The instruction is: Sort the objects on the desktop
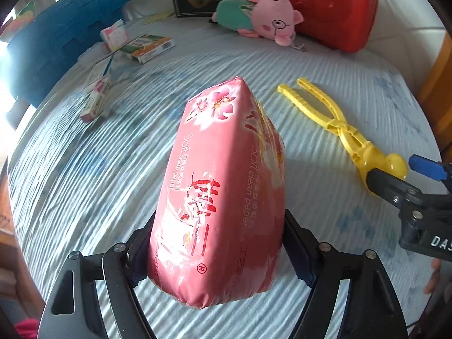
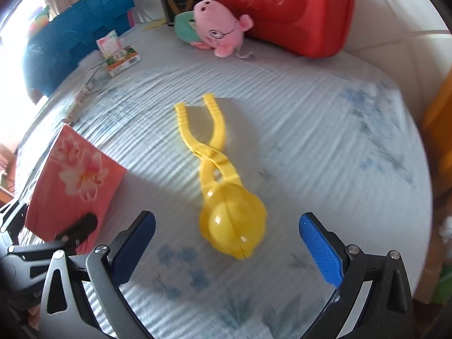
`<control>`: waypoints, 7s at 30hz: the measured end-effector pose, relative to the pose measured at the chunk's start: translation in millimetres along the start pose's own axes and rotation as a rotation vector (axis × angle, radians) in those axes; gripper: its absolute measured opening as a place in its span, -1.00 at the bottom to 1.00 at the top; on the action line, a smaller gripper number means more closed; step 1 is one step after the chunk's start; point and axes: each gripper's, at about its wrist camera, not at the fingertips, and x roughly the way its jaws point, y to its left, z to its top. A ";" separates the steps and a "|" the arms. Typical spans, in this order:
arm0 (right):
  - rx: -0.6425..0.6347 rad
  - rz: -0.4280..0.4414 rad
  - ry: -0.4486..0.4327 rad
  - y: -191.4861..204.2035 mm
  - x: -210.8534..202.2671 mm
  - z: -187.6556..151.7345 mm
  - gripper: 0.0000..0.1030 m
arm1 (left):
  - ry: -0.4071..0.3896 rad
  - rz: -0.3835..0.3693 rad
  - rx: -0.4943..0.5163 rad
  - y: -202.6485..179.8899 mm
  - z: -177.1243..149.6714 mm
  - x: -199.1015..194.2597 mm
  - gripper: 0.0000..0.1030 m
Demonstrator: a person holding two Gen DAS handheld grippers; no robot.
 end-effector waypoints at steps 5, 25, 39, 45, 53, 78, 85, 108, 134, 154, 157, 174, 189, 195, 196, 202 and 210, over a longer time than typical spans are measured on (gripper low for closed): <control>-0.019 -0.026 0.010 1.6 15.4 -2.1 1.00 | -0.005 0.050 -0.045 -0.8 -8.2 -4.2 0.55; -0.088 -0.031 0.012 9.0 12.4 -11.5 0.07 | -0.039 0.066 -0.078 -9.5 -6.9 -10.4 0.45; -0.154 0.019 -0.215 53.3 -105.9 12.4 0.06 | -0.221 0.121 -0.129 15.6 -5.2 -119.7 0.43; -0.214 0.010 -0.296 105.5 -154.0 30.0 0.06 | -0.304 0.119 -0.175 59.1 -8.1 -169.1 0.43; -0.238 -0.019 -0.399 210.8 -197.3 48.2 0.06 | -0.400 0.104 -0.176 165.4 -10.7 -211.0 0.43; -0.326 0.019 -0.500 496.7 -186.9 198.4 0.06 | -0.470 0.151 -0.208 455.6 72.6 -222.1 0.43; -0.350 0.011 -0.535 577.0 -179.1 249.5 0.06 | -0.513 0.142 -0.179 539.5 120.3 -223.8 0.43; -0.385 -0.007 -0.676 738.4 -180.7 477.2 0.06 | -0.559 0.201 -0.194 770.6 290.2 -212.8 0.43; -0.114 -0.230 -0.589 824.2 -70.2 700.0 0.06 | -0.491 -0.019 0.078 870.1 531.6 -100.2 0.43; 0.012 -0.319 -0.552 770.4 -37.1 725.7 0.91 | -0.455 -0.119 0.080 831.6 562.2 -68.4 0.57; 0.009 -0.327 -0.561 771.7 -43.0 718.0 0.91 | -0.460 -0.124 0.079 833.5 555.9 -71.0 0.57; 0.030 -0.361 -0.624 792.7 -90.2 631.0 0.91 | -0.521 -0.174 0.115 862.0 488.2 -115.1 0.57; 0.035 -0.403 -0.602 829.0 -102.2 535.5 0.91 | -0.555 -0.241 0.157 864.5 406.5 -129.5 0.58; 0.061 -0.420 -0.583 838.6 -102.4 505.1 0.91 | -0.556 -0.259 0.166 873.7 383.7 -137.3 0.63; 0.060 -0.420 -0.577 840.3 -101.8 500.5 0.91 | -0.559 -0.263 0.160 875.5 380.0 -139.4 0.63; 0.052 -0.389 -0.566 842.3 -105.5 462.0 0.91 | -0.572 -0.267 0.153 872.8 353.9 -153.3 0.65; 0.087 -0.368 -0.588 814.8 -134.0 392.4 0.91 | -0.580 -0.272 0.141 848.3 306.8 -177.2 0.65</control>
